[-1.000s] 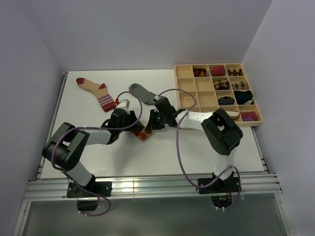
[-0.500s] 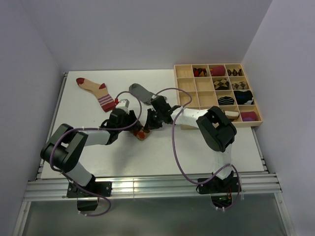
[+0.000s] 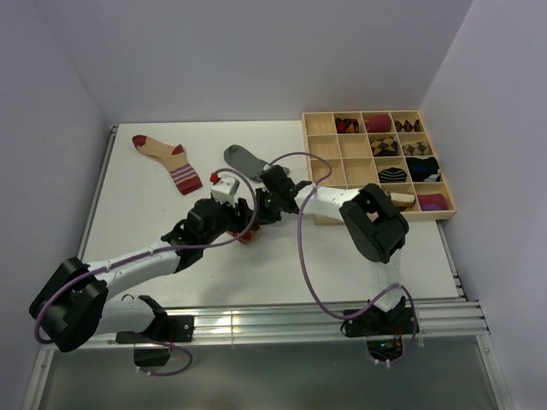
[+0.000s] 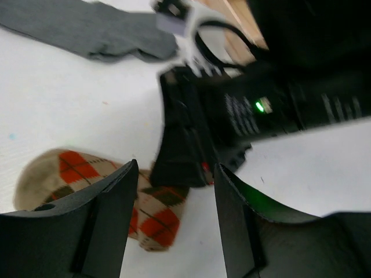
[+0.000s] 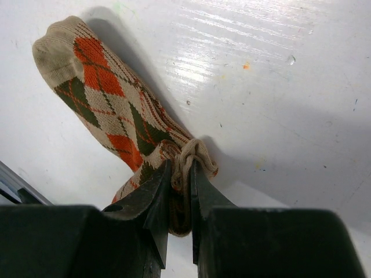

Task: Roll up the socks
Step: Roll the sock at the center of the board.

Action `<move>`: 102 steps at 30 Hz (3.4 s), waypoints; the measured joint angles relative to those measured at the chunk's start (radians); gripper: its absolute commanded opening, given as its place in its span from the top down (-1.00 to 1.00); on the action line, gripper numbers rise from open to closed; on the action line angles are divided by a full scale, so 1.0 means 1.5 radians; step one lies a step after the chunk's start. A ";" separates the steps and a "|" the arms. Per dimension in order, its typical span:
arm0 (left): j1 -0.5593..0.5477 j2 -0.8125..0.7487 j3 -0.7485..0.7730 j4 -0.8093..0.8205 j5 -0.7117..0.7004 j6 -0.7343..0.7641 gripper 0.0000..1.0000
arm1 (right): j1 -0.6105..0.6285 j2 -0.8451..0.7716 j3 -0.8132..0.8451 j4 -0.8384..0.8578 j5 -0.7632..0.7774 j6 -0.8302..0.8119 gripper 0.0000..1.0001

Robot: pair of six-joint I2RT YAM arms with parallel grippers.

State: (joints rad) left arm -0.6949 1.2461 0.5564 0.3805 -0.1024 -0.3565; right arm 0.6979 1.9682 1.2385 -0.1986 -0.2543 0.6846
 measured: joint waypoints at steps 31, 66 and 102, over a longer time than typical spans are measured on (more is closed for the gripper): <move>-0.079 0.093 -0.052 -0.023 -0.125 -0.020 0.49 | 0.000 0.012 0.016 -0.005 -0.016 0.004 1.00; 0.091 0.197 0.045 -0.073 0.017 -0.132 0.43 | 0.006 -0.203 -0.291 0.246 0.103 0.185 -0.24; 0.108 0.241 0.074 -0.074 0.035 -0.187 0.42 | 0.030 -0.092 -0.252 0.356 0.104 0.265 -0.11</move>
State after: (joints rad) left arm -0.5331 1.6073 0.6670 0.2695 -0.0498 -0.6376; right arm 0.7429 1.8309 0.8608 0.3359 -0.0986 1.0824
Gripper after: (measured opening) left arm 0.290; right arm 0.563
